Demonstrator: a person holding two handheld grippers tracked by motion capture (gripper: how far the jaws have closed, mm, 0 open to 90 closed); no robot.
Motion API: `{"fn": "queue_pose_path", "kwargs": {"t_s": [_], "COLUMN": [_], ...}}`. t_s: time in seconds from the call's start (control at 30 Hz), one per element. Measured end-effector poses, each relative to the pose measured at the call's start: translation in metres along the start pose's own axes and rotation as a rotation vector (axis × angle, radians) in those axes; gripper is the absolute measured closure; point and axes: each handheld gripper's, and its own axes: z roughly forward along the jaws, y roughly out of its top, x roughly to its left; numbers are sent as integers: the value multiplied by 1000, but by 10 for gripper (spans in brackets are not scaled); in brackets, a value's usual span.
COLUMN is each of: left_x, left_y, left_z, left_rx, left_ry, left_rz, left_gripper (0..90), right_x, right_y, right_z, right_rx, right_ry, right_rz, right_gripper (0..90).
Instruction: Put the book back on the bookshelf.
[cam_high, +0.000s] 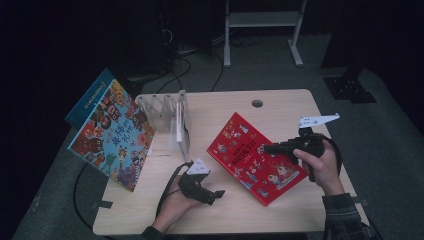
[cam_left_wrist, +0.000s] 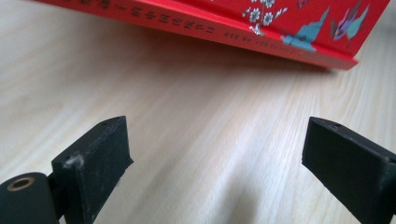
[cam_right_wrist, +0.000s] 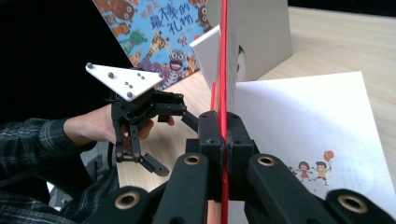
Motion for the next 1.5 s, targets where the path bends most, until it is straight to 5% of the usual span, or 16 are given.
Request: {"fn": "queue_pose_path", "kwargs": {"t_s": [0.2,0.57,0.8,1.03,1.2,1.5], "left_x": [7,24,30,36,40,46], "left_y": [16,50,65,69,68,67], "left_z": [-14,-17,-11,-13,-17,-32], "left_rx": [-108,-191,-262,-305,-306,-419], "left_ry": [-27,-32,-106,-176,-180,-224], "left_rz": [-35,-25,-42,-82,-97,-110], "left_gripper": [36,28,28,57,95,225], "right_x": [5,14,20,21,17,10], "right_y": [3,9,11,12,10,4], "right_z": [-10,-26,-28,-30,-22,-10], "right_rx": [-38,-87,-106,-135,-130,-134], "right_ry": [-5,6,34,81,94,135], "right_rz": [-15,-51,-63,-56,-51,-17], "right_gripper": [877,877,877,877,877,877]}}
